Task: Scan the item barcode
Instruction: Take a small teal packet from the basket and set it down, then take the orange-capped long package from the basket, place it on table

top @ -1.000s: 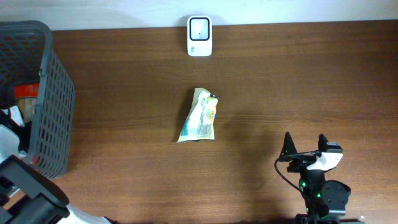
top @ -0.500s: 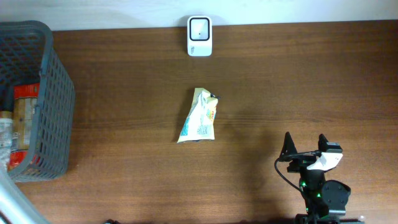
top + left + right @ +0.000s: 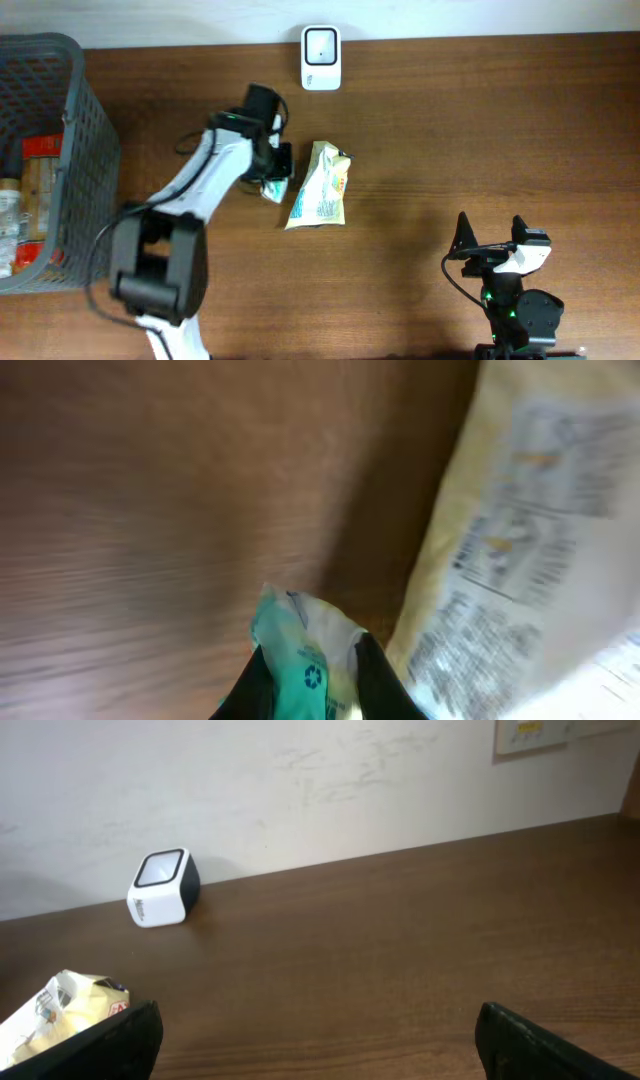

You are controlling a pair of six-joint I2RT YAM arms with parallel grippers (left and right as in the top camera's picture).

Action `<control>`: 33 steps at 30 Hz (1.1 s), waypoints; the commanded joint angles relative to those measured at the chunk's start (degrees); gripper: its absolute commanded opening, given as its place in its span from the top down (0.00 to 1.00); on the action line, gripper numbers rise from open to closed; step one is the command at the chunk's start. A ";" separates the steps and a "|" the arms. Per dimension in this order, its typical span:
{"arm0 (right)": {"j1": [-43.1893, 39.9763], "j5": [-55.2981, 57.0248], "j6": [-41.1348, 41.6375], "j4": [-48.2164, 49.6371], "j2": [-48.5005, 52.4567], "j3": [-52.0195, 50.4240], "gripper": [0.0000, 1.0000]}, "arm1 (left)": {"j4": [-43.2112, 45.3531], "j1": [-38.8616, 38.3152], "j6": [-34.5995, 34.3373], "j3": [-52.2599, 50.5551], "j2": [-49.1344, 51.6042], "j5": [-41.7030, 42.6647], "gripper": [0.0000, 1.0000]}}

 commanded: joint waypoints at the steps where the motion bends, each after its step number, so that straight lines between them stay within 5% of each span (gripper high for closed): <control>1: 0.31 0.09 -0.17 -0.09 -0.33 -0.42 0.01 | 0.33 -2.73 -2.29 0.02 4.90 2.29 0.62; 2: 0.31 0.11 -0.17 -0.09 -0.33 -0.42 0.01 | 0.61 -3.39 -2.27 0.02 4.90 2.25 0.22; 5: 0.31 0.09 -0.17 -0.09 -0.33 -0.42 0.01 | -6.93 -1.92 1.01 9.94 0.92 0.44 0.01; 9: 0.31 0.09 -0.17 -0.09 -0.33 -0.42 0.01 | -19.34 7.06 16.15 34.64 -7.23 -2.80 0.01; 14: 0.31 0.09 -0.17 -0.09 -0.33 -0.42 0.01 | -23.39 32.02 17.27 39.21 -13.81 -13.25 0.00; 16: 0.31 0.09 -0.17 -0.09 -0.33 -0.42 0.01 | -23.71 39.39 17.25 38.12 -13.05 -15.72 0.09; 22: 0.31 0.09 -0.17 -0.09 -0.33 -0.42 0.01 | -11.10 52.96 20.17 21.07 -10.49 -17.05 0.09; 26: 0.31 0.09 -0.17 -0.09 -0.33 -0.42 0.02 | 5.09 53.92 29.00 5.25 -6.14 -16.35 0.07; 33: 0.31 0.09 -0.17 -0.09 -0.33 -0.42 0.01 | 14.10 54.42 34.05 1.97 4.00 -17.07 0.06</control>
